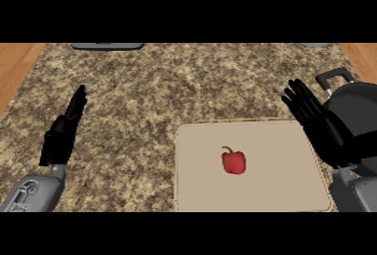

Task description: Pick the bell pepper from the tray and place it in the pot

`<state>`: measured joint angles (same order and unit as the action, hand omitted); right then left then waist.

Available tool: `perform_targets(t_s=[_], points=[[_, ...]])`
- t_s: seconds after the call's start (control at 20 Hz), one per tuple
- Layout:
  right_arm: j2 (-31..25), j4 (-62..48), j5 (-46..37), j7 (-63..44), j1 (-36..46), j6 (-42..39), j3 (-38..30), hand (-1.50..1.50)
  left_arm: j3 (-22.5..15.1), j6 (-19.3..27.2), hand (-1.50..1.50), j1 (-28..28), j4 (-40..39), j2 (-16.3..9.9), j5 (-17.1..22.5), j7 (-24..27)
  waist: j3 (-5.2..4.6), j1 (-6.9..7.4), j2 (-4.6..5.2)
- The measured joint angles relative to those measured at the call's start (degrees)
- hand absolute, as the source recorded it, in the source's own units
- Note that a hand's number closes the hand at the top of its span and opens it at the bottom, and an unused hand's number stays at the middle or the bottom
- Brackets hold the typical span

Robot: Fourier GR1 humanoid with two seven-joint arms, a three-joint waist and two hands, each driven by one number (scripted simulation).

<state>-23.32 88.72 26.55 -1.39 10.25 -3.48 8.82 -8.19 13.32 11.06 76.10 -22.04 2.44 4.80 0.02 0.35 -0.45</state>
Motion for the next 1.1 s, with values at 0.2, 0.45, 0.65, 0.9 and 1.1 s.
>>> perform_targets(t_s=[0.2, 0.45, 0.65, 0.9, 1.1], points=[[0.48, -6.19, -1.32, 8.28, 4.6, -4.21, -2.88, 1.5, 2.46, -0.33, 0.0, 0.66, 3.71, 0.36, 2.59, -2.74, 0.08, 0.76, 0.41], [-3.32, -10.71, -12.6, 21.62, 8.18, -2.97, -4.13, -1.5, 4.44, 0.23, 0.0, 2.93, 6.32, 2.73, 6.65, -5.98, -0.07, 1.87, 0.57], [0.57, -19.84, -17.35, 38.44, 7.34, -1.16, -4.63, -1.5, 5.46, 0.12, 0.0, 3.43, 9.18, 3.14, 9.03, -9.4, 0.18, 2.22, 0.95], [1.06, -28.98, -20.28, 54.83, 9.15, -4.5, -5.71, -1.5, 6.36, 0.18, 0.0, 1.73, 12.59, 2.97, 9.82, -12.03, 0.15, 1.38, 0.77], [-2.11, -28.69, -23.81, 54.66, 10.5, -7.09, -3.83, -1.5, 7.52, 0.41, 0.0, 1.66, 13.96, 2.63, 9.9, -14.27, 0.05, 0.48, 0.54]])
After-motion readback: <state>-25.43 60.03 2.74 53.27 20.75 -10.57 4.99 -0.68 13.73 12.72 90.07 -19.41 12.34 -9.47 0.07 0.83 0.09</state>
